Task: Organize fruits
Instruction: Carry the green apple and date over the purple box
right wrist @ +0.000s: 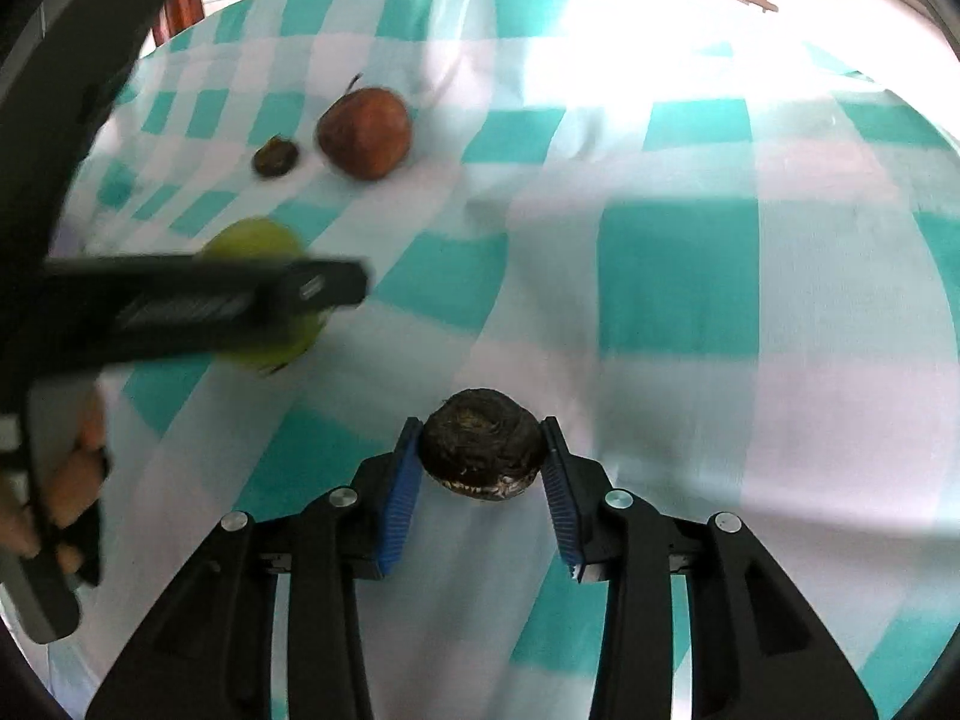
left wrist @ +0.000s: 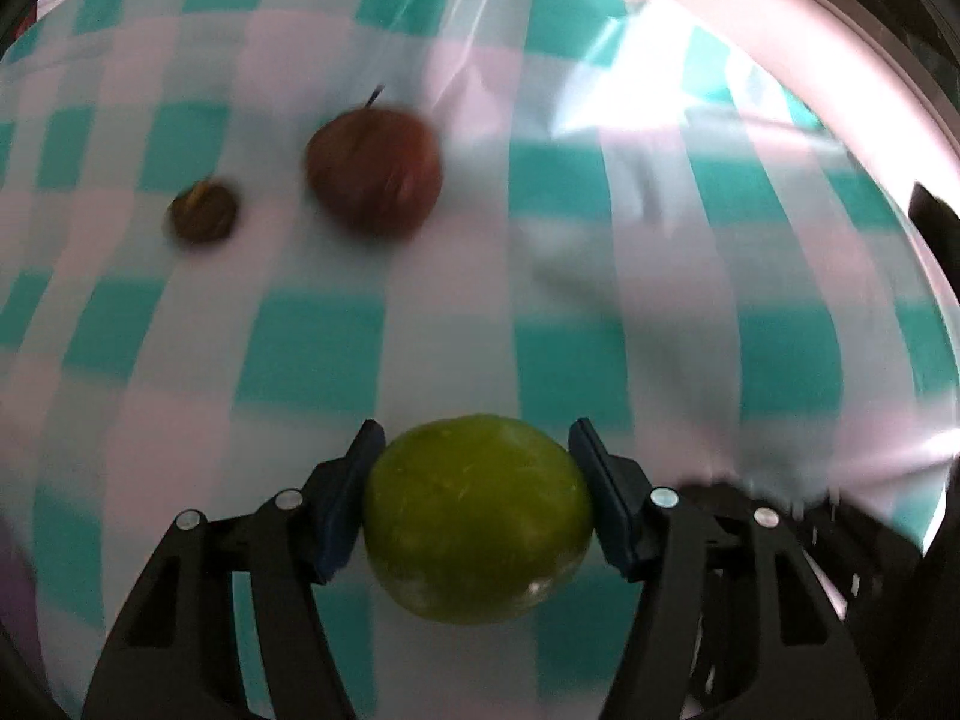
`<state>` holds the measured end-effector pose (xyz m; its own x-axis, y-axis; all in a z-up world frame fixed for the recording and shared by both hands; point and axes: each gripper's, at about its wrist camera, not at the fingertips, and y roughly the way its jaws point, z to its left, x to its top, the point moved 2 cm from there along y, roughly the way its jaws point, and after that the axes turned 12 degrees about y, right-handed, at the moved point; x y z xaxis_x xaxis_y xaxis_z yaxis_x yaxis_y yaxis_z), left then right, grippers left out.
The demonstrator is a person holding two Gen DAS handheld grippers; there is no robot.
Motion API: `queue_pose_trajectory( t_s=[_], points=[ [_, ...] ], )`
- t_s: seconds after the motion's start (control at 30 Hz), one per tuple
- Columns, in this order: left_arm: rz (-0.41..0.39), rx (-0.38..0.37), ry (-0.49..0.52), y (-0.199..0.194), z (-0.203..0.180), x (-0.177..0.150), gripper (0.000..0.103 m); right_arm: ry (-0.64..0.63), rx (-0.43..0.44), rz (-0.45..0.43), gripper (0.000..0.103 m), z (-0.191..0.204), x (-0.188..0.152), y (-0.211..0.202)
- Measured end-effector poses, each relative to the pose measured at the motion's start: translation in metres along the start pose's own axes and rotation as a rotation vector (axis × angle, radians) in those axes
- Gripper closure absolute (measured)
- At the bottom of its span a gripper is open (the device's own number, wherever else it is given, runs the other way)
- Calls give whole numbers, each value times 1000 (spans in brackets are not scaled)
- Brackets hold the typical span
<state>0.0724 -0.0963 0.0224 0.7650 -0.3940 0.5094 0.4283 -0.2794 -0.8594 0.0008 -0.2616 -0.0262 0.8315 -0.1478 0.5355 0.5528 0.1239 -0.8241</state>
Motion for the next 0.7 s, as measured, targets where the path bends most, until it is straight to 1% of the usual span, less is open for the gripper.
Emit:
queue_pose_trajectory(
  t_s=[0.07,0.1,0.13,0.2,0.23,0.27,0.3,0.33,0.4,0.43,0.5,0.7],
  points=[
    [19,5,9,-15,-6,-27,39,5,15,24,65,5,-16,-12],
    [30,5,12,-25,-11,-43,39,10,20,36,65,3,-16,-13],
    [35,7,15,-30,-15,-52,39,22,24,52,65,2,-23,-19],
    [52,17,43,-51,-23,-76,39,38,32,70,65,8,-36,-36],
    [57,21,51,-54,-32,-84,39,39,33,77,65,22,-42,-48],
    [63,24,60,-66,-34,-104,39,38,34,78,65,34,-56,-61],
    [67,26,68,-78,-36,-120,39,35,37,77,65,38,-66,-74],
    [69,28,73,-85,-41,-126,39,29,39,74,65,40,-76,-87],
    [68,31,85,-108,-46,-153,39,18,42,64,65,47,-88,-115],
    [69,35,90,-112,-51,-157,39,17,46,55,65,55,-94,-130],
    [66,46,108,-132,-63,-173,39,19,64,41,65,67,-104,-154],
    [41,66,221,-204,-80,-223,39,-3,105,-3,65,114,-129,-204]
  ],
)
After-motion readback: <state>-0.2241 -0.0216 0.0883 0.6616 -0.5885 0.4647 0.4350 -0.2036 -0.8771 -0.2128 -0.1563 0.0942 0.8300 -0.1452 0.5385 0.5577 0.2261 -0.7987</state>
